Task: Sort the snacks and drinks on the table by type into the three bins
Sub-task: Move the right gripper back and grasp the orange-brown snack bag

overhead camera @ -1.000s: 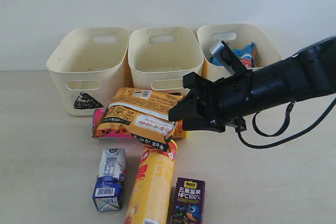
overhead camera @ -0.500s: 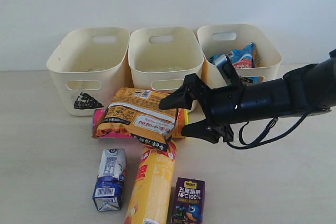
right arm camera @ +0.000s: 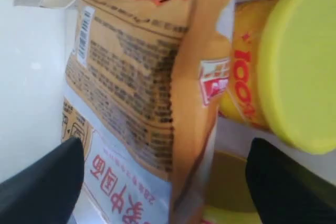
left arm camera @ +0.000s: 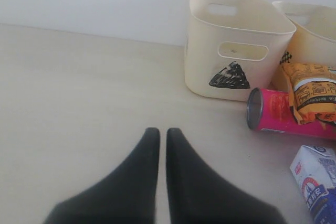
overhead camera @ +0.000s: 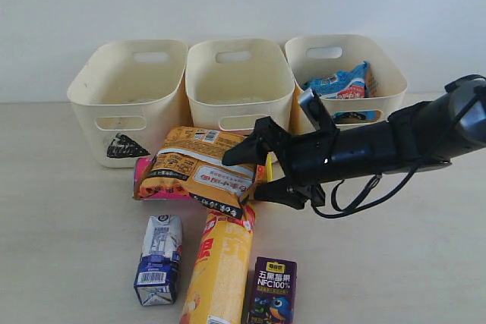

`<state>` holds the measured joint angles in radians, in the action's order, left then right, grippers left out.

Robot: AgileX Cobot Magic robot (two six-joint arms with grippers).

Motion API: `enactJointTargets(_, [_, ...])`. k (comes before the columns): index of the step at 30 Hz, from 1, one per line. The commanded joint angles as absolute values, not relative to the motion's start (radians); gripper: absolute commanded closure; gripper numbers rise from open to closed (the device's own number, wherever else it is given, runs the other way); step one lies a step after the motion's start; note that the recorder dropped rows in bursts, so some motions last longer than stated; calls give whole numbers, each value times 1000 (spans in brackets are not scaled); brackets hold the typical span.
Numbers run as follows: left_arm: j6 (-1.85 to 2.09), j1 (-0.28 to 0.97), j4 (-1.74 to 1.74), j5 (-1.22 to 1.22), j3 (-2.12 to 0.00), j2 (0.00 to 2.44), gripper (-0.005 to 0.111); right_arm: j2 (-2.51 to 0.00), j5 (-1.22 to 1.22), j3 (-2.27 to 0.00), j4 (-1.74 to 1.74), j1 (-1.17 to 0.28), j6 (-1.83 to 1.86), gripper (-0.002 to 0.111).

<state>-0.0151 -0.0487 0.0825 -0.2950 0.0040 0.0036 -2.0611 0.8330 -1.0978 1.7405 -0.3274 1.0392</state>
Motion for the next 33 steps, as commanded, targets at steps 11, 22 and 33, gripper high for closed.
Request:
enactJointTargets(11, [-23, -52, 86, -285, 0, 0, 102, -2141, 804, -1232, 1744, -382, 987, 33])
enactJointTargets(22, [-23, -52, 86, -285, 0, 0, 102, -2173, 838, -1258, 1744, -382, 973, 81])
enactJointTargets(33, [-23, -52, 86, -285, 0, 0, 102, -2153, 913, -1258, 1744, -378, 1004, 108])
